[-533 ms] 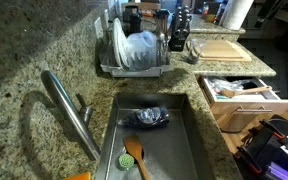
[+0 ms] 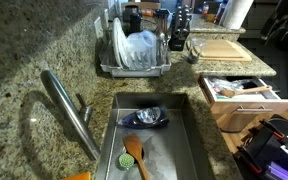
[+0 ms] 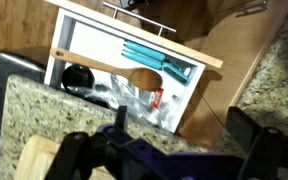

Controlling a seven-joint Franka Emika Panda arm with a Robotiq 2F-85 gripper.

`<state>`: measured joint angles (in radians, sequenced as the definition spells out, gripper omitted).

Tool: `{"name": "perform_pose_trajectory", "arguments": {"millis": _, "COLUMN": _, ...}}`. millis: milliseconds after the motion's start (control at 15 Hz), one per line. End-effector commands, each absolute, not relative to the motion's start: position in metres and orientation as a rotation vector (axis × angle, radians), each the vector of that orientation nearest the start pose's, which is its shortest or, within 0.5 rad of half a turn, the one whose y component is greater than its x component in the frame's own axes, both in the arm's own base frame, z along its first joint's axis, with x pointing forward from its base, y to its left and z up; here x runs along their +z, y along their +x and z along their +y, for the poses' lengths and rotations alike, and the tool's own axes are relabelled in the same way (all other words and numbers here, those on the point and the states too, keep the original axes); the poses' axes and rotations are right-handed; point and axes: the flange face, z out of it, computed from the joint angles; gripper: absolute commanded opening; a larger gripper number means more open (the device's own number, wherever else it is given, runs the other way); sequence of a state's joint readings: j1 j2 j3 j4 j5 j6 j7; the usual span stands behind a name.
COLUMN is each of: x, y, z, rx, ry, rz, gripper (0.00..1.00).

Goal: Take the wooden spoon out of the drawer and put it on the chopping board

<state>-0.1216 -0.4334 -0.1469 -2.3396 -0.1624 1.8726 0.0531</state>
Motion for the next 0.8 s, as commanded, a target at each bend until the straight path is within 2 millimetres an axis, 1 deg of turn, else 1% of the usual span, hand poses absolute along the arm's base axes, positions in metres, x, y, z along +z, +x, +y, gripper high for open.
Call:
{"name": "perform_pose_trajectory", "arguments": {"millis": 0, "x": 0.474, "y": 0.389, "z": -0.138, "rx": 0.122, "ry": -3.177, "rz": 0.484, "gripper": 1.00}}
{"name": "perform_pose_trajectory", "arguments": {"millis": 67, "x": 0.458, "y": 0.381, "z": -0.143, "rx": 0.160, "ry": -3.164, "rz": 0.508, "gripper": 1.00}}
{"name": "perform_pose_trajectory", "arguments": {"millis": 133, "x": 0.459, "y": 0.382, "z": -0.143, "rx": 0.157, "ry": -3.165, "rz": 0.507, "gripper": 1.00}}
{"name": "perform_pose_trajectory", "arguments": {"millis": 200, "x": 0.464, "y": 0.384, "z": -0.141, "rx": 0.141, "ry": -3.171, "rz": 0.499, "gripper": 1.00}}
{"name": "perform_pose_trajectory", "arguments": {"millis": 267, "x": 0.461, "y": 0.391, "z": -0.143, "rx": 0.179, "ry": -3.180, "rz": 0.551, "gripper": 1.00}}
{"name": "perform_pose_trajectory", "arguments": {"millis": 333, "x": 0.448, "y": 0.392, "z": -0.157, "rx": 0.252, "ry": -3.101, "rz": 0.695, "gripper": 1.00}}
{"name": "perform_pose_trajectory", "arguments": {"millis": 400, "x": 0.425, "y": 0.387, "z": -0.171, "rx": 0.262, "ry": -3.068, "rz": 0.758, "gripper": 1.00}}
{"name": "perform_pose_trajectory", "arguments": {"millis": 467, "x": 0.408, "y": 0.381, "z": -0.181, "rx": 0.287, "ry": -3.047, "rz": 0.838, "gripper": 1.00}}
{"name": "perform_pose_trajectory", "arguments": {"millis": 533, "x": 0.385, "y": 0.371, "z": -0.189, "rx": 0.310, "ry": -3.031, "rz": 0.924, "gripper": 1.00}}
{"name": "perform_pose_trajectory", "arguments": {"millis": 667, "x": 0.348, "y": 0.355, "z": -0.206, "rx": 0.352, "ry": -2.976, "rz": 1.102, "gripper": 1.00}}
{"name": "perform_pose_trajectory", "arguments": {"millis": 733, "x": 0.334, "y": 0.350, "z": -0.213, "rx": 0.387, "ry": -2.935, "rz": 1.188, "gripper": 1.00}}
